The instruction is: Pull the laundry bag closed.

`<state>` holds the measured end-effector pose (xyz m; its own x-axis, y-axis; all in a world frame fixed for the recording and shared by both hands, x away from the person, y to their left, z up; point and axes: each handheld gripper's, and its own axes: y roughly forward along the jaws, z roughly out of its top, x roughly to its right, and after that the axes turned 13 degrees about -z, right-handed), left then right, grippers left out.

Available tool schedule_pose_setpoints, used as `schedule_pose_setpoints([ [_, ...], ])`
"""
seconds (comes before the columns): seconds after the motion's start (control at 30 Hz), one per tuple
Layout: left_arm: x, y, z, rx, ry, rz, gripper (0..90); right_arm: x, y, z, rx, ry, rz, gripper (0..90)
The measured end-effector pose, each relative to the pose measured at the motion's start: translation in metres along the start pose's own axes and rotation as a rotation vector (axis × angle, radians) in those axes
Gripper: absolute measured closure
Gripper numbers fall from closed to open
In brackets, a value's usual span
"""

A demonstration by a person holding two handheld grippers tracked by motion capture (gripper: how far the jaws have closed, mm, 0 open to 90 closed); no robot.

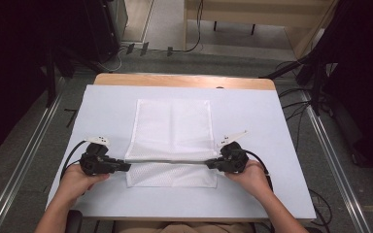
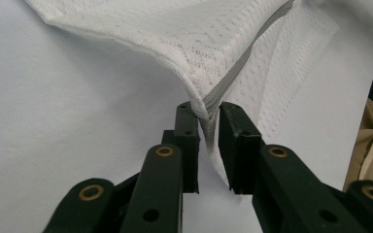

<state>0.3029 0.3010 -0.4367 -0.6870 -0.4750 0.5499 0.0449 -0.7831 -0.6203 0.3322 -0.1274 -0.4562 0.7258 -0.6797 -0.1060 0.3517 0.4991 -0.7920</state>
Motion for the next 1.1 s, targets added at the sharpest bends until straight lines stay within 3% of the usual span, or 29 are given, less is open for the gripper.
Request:
schedule_pose_setpoints([
  [0.1,0.000,0.000,0.000,0.007,0.002,0.000,68.0,-0.001,0.001,0.000,-0.009,0.001,-0.005,86.0],
  [0.17,-0.001,-0.001,0.001,0.009,-0.009,0.004,63.5,0.000,0.000,0.000,0.015,0.011,-0.022,75.8],
  [0.23,-0.001,-0.001,0.001,0.021,-0.011,0.018,57.4,0.001,-0.002,0.000,0.028,0.027,-0.017,72.6],
  [0.37,0.000,-0.006,0.002,0.083,0.003,0.058,48.2,0.004,-0.009,0.000,0.092,0.042,-0.040,61.4],
  [0.53,0.000,-0.014,0.001,0.142,0.024,0.115,44.0,0.011,-0.016,-0.003,0.159,0.047,-0.082,50.7],
  [0.67,-0.002,-0.018,0.001,0.149,0.022,0.161,43.0,0.017,-0.023,-0.006,0.201,0.056,-0.113,42.8],
  [0.93,-0.006,-0.026,-0.002,0.181,0.032,0.212,38.3,0.035,-0.037,-0.017,0.236,0.092,-0.175,37.7],
  [1.1,-0.009,-0.029,-0.004,0.194,0.014,0.236,37.3,0.048,-0.043,-0.025,0.241,0.118,-0.211,36.5],
])
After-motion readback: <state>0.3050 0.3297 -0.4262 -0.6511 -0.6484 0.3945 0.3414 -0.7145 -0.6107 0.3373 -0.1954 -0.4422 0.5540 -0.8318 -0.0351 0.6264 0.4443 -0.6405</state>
